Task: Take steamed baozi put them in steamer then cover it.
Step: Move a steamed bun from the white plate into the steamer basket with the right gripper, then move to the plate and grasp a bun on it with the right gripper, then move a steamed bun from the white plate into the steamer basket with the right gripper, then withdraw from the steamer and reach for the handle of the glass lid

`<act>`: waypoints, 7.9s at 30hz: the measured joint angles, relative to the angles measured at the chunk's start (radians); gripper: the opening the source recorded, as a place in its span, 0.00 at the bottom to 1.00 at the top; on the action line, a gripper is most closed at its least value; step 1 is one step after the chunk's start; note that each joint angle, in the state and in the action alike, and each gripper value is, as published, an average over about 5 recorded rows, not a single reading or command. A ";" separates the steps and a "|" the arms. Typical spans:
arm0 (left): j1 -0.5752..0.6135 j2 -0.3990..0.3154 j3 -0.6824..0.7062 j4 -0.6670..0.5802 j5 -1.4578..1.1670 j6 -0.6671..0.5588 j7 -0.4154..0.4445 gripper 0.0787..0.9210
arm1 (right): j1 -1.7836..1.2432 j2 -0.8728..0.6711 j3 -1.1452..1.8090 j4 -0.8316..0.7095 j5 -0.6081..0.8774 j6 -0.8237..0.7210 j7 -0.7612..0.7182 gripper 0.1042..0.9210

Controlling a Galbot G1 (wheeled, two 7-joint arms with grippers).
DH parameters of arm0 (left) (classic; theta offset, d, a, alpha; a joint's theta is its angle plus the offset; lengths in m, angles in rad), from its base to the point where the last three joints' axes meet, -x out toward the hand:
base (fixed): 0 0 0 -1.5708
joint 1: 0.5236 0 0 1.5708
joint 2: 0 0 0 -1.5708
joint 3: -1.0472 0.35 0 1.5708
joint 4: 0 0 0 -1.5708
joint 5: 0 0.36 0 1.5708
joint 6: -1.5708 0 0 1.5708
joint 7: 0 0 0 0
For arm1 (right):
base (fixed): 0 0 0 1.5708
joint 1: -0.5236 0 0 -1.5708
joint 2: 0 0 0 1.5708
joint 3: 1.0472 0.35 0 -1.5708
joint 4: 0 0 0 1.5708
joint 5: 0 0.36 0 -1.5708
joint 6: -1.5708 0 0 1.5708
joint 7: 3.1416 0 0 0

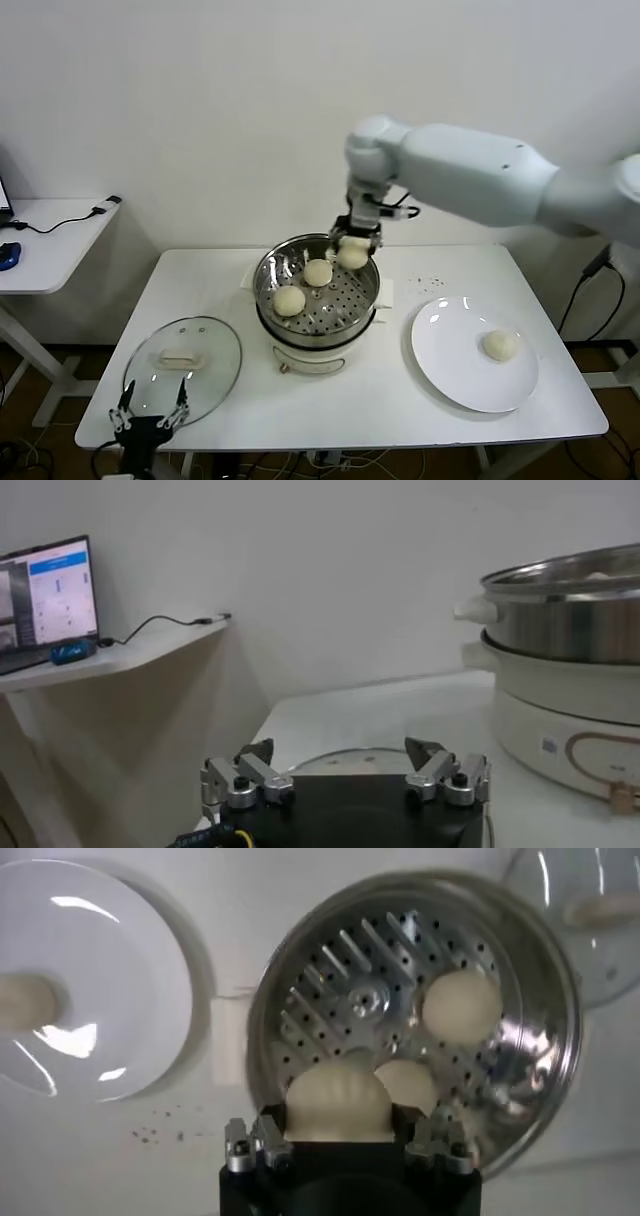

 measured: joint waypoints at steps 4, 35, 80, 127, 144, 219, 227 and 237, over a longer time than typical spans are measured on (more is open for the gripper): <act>0.010 0.000 -0.001 0.005 -0.003 -0.006 0.000 0.88 | -0.030 0.036 -0.014 0.009 -0.002 0.012 -0.005 0.70; 0.030 -0.004 0.007 0.027 -0.004 -0.021 -0.001 0.88 | -0.118 0.097 -0.035 0.000 0.013 0.040 -0.010 0.88; 0.047 -0.009 0.023 -0.007 0.020 -0.016 0.001 0.88 | -0.404 -0.682 0.238 -0.036 0.202 -0.692 0.065 0.88; 0.052 -0.020 0.017 0.007 0.020 -0.037 -0.005 0.88 | -0.612 -0.583 0.429 -0.241 0.083 -0.730 0.069 0.65; 0.059 -0.011 0.050 -0.005 0.021 -0.040 -0.007 0.88 | -0.108 -0.397 -0.039 -0.222 0.577 -0.793 0.095 0.65; -0.050 0.009 0.052 0.041 0.056 -0.033 0.010 0.88 | 0.092 -0.185 -0.324 -0.080 1.098 -0.694 0.310 0.88; -0.041 0.007 0.040 0.024 0.075 -0.035 0.012 0.88 | -0.097 -0.406 -0.080 0.049 1.112 -0.561 0.531 0.88; -0.028 -0.009 0.029 -0.009 0.100 -0.035 0.019 0.88 | -0.549 -0.601 0.430 0.181 1.058 -0.472 0.759 0.88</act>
